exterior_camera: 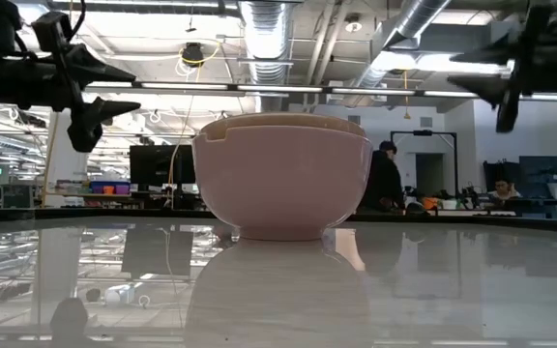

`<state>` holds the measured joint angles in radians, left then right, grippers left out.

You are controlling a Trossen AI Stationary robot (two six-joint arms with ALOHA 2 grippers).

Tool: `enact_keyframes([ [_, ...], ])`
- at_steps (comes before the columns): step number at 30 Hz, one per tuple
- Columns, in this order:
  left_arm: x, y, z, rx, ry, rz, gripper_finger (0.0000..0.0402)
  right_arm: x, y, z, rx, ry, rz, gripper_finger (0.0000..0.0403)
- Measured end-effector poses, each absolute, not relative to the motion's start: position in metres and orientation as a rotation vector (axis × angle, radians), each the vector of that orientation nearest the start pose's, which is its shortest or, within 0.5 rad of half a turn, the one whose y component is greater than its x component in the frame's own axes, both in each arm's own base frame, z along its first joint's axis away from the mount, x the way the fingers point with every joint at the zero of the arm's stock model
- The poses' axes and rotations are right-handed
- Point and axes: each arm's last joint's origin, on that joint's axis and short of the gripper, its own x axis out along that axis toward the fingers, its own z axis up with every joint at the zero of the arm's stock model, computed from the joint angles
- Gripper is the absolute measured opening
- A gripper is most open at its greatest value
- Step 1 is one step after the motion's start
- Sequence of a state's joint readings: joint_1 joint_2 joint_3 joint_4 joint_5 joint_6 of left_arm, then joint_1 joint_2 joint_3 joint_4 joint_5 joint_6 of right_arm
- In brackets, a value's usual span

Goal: Nest bowls inside each other
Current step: Return to Home Position

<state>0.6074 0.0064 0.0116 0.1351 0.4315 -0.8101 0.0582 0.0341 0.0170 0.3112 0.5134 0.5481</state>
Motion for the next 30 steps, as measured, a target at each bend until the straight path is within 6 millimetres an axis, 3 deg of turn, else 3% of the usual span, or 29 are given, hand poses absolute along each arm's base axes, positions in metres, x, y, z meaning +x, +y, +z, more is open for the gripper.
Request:
enact_keyframes([
  [12,0.098,0.033,0.164,-0.644,0.031,0.037,0.0183,0.098,-0.005,0.169,0.563,-0.132,-0.43,0.0168],
  [27,0.113,0.029,0.14,-0.411,0.294,-0.012,0.0183,0.114,0.005,0.144,0.505,0.224,-0.246,0.0168],
  [30,0.115,0.028,0.136,-0.428,0.337,-0.014,0.0183,0.116,0.006,0.139,0.509,0.283,-0.231,0.0168],
])
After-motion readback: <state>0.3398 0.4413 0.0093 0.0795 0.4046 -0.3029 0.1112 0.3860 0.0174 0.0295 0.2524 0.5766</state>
